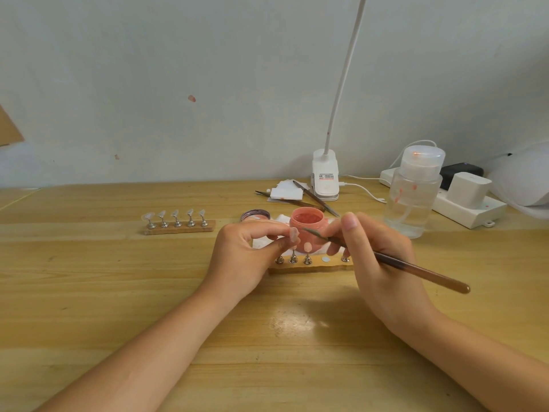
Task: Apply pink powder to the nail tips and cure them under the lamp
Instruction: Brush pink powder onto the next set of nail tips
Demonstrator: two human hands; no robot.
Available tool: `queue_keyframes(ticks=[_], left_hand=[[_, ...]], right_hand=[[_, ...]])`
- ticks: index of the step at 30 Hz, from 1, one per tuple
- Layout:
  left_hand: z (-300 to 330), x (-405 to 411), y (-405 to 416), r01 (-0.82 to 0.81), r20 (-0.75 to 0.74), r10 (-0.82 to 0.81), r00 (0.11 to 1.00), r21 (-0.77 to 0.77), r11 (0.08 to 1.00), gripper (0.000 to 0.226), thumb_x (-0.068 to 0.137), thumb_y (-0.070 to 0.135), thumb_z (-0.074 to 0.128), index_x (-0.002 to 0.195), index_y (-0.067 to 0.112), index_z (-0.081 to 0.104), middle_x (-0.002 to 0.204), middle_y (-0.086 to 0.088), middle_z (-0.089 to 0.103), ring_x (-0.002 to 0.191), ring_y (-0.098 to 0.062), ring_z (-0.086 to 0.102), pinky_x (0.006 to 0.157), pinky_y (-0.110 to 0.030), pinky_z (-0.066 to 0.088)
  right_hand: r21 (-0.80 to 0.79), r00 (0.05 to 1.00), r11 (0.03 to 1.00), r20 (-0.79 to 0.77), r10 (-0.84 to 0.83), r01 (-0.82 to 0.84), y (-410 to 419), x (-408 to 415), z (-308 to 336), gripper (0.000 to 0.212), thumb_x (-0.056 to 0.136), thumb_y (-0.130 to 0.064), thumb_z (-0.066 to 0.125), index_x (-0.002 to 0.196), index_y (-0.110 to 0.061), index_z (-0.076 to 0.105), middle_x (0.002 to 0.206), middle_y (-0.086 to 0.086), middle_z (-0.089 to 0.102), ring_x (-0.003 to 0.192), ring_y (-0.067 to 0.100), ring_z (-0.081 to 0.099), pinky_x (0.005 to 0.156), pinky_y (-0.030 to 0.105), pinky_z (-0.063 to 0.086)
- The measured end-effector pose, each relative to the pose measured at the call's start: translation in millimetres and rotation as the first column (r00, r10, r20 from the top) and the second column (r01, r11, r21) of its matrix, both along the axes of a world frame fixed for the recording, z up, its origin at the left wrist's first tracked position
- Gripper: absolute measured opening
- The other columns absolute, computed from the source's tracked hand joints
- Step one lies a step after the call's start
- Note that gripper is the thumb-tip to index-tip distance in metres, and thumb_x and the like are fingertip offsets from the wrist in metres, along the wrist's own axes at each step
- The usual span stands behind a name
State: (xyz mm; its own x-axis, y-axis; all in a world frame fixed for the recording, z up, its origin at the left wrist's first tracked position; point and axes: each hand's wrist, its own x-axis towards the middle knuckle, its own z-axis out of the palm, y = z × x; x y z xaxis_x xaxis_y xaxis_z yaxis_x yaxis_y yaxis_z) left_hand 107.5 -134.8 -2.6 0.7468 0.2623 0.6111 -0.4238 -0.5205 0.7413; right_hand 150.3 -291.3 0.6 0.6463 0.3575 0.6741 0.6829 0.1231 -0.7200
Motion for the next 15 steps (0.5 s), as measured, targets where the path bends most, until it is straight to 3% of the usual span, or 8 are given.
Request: queue_keyframes(ticks=[5, 8, 12, 15], left_hand=[[0.3, -1.2, -0.1, 0.012, -0.014, -0.012, 1.000, -0.034, 0.999, 0.008, 0.067, 0.021, 0.069, 0.074, 0.022, 0.072, 0.069, 0.017, 0.069, 0.075, 0.004, 0.062, 0.072, -0.005, 0.042], [-0.2, -0.2, 0.5, -0.004, -0.014, 0.004, 1.000, -0.002, 1.000, 0.011, 0.071, 0.009, 0.071, 0.080, 0.016, 0.073, 0.075, 0.010, 0.070, 0.078, 0.001, 0.063, 0.074, -0.005, 0.042], [-0.9, 0.2, 1.4, -0.003, -0.011, 0.003, 1.000, 0.011, 1.000, 0.014, 0.071, 0.004, 0.071, 0.081, 0.014, 0.072, 0.074, 0.007, 0.069, 0.077, 0.000, 0.062, 0.074, -0.006, 0.042], [-1.2, 1.0, 1.9, 0.007, -0.018, -0.007, 1.000, 0.026, 1.000, 0.011, 0.073, 0.003, 0.071, 0.079, 0.012, 0.073, 0.076, 0.003, 0.071, 0.078, -0.002, 0.062, 0.077, -0.005, 0.040]], right_hand=[[0.043, 0.999, 0.999, -0.036, 0.031, -0.030, -1.0, -0.1, -1.5, 0.033, 0.092, -0.028, 0.046, 0.065, -0.017, 0.063, 0.062, -0.002, 0.066, 0.057, 0.005, 0.059, 0.059, 0.015, 0.045], [0.008, 1.000, 1.000, 0.027, 0.002, -0.002, -0.8, -0.1, 0.4, 0.030, 0.093, -0.021, 0.044, 0.071, -0.016, 0.063, 0.066, -0.005, 0.066, 0.064, 0.002, 0.060, 0.061, 0.010, 0.043], [-0.021, 1.000, 1.000, -0.026, 0.010, -0.011, -2.0, -1.6, -0.6, 0.033, 0.091, -0.031, 0.048, 0.066, -0.017, 0.065, 0.063, -0.003, 0.066, 0.059, 0.008, 0.061, 0.059, 0.019, 0.047], [-0.029, 0.994, 0.998, 0.097, -0.056, 0.059, -0.7, -2.1, 2.3, 0.029, 0.089, -0.035, 0.042, 0.072, -0.026, 0.064, 0.066, -0.018, 0.064, 0.064, 0.002, 0.061, 0.058, 0.016, 0.045]])
